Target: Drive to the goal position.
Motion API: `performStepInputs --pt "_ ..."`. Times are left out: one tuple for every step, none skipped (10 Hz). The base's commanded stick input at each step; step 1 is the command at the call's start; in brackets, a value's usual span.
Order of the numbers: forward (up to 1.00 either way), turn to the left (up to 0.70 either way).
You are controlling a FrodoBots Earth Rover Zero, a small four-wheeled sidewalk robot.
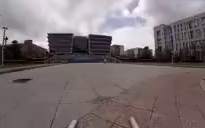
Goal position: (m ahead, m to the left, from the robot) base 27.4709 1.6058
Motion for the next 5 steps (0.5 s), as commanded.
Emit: performStepInputs --pt "1.0 0.0" --pt "1.0 0.0" --pt "1.0 0.0" --pt "1.0 0.0" --pt "1.0 0.0"
